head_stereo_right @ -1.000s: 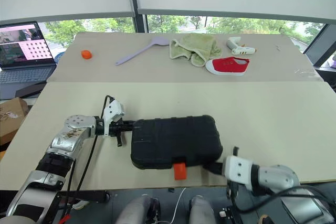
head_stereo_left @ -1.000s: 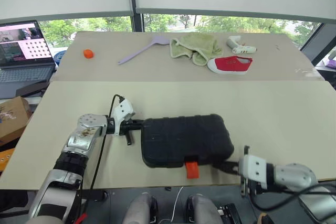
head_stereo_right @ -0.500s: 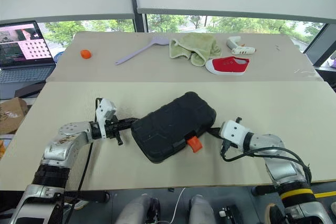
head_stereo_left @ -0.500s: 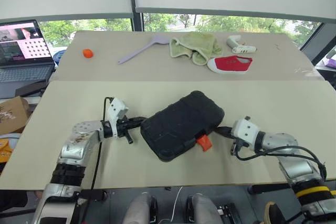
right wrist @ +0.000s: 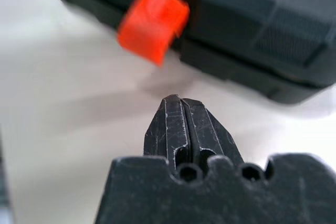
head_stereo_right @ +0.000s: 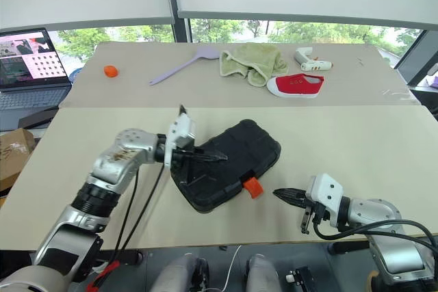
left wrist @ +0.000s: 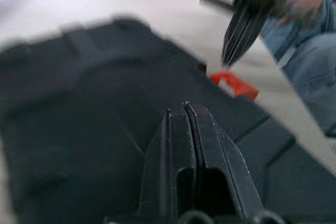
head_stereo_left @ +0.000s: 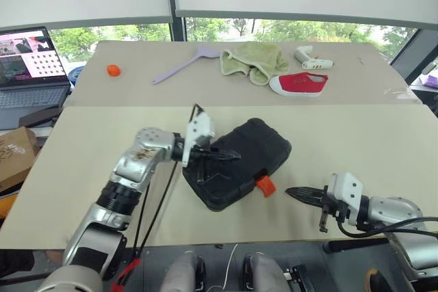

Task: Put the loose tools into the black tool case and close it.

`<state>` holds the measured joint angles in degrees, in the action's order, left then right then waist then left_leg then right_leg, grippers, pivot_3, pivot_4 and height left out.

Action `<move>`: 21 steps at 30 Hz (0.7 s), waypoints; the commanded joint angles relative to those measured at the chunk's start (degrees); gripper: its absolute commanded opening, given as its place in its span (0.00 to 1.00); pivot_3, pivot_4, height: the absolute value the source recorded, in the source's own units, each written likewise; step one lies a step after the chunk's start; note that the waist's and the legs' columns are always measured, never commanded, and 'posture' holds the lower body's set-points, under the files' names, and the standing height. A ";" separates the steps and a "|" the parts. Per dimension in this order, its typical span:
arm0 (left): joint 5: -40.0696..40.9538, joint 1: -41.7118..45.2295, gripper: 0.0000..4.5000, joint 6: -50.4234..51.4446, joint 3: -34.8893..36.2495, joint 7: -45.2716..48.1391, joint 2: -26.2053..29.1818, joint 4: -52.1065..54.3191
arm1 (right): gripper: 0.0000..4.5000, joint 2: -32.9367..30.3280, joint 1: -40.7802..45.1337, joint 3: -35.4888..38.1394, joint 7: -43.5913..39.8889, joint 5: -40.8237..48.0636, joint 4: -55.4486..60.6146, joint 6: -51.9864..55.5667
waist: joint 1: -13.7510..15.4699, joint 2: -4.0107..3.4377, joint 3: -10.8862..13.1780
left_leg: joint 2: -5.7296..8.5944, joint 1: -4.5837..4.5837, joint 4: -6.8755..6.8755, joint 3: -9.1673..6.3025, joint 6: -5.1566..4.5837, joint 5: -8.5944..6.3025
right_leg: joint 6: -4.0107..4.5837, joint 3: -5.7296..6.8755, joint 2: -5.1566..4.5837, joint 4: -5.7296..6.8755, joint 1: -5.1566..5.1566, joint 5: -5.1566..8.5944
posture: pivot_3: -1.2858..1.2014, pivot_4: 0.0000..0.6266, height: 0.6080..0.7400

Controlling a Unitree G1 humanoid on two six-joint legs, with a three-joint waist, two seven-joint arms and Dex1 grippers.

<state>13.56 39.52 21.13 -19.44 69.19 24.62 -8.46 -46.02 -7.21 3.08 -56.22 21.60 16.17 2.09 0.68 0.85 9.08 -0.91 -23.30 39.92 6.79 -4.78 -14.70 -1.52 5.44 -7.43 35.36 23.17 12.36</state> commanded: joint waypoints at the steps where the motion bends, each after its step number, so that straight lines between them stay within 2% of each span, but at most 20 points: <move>1: -7.65 -1.02 0.02 2.61 -4.67 -6.10 -0.69 -4.23 | 0.00 0.14 0.76 0.07 1.06 1.31 5.12 3.95 | 0.19 -0.16 -0.14 | 0.01 0.03 0.01 0.01 -0.10 -0.06 | 0.00 -0.02 -0.03 -0.01 -0.04 0.00 | 0.52 0.24 1.00; 4: -7.26 -1.96 0.02 3.73 -4.65 -6.43 -0.85 -3.12 | 0.00 0.61 2.03 -0.75 1.09 0.37 5.59 5.42 | 0.45 -0.16 -0.29 | 0.01 0.12 0.08 -0.03 -0.56 -0.33 | -0.03 -0.04 -0.11 -0.05 -0.14 0.00 | 0.52 0.24 1.00; 12: -6.05 -4.12 0.02 5.61 -4.09 -6.58 0.63 -0.09 | 0.00 1.09 3.64 -4.29 0.88 -3.33 3.37 5.89 | 0.39 -0.29 -0.63 | 0.00 0.12 0.07 -0.06 -0.51 -0.31 | -0.02 -0.06 -0.13 -0.07 -0.12 0.00 | 0.52 0.24 1.00; 21: -5.93 -5.00 0.02 6.28 -3.72 -6.94 1.04 0.64 | 0.00 6.85 7.76 -6.58 2.78 -7.52 -3.44 1.46 | 0.07 -0.27 -0.81 | -0.01 0.13 0.03 -0.06 -0.44 -0.27 | -0.01 -0.06 -0.10 -0.06 -0.11 0.01 | 0.52 0.24 1.00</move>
<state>10.21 37.41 24.03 -20.37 62.26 24.30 -4.47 -39.40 -0.48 -3.89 -53.75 14.36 12.72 5.54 0.75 0.58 8.27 -0.92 -23.18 39.95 6.73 -5.17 -14.94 -1.52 5.38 -7.52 35.31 23.06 12.36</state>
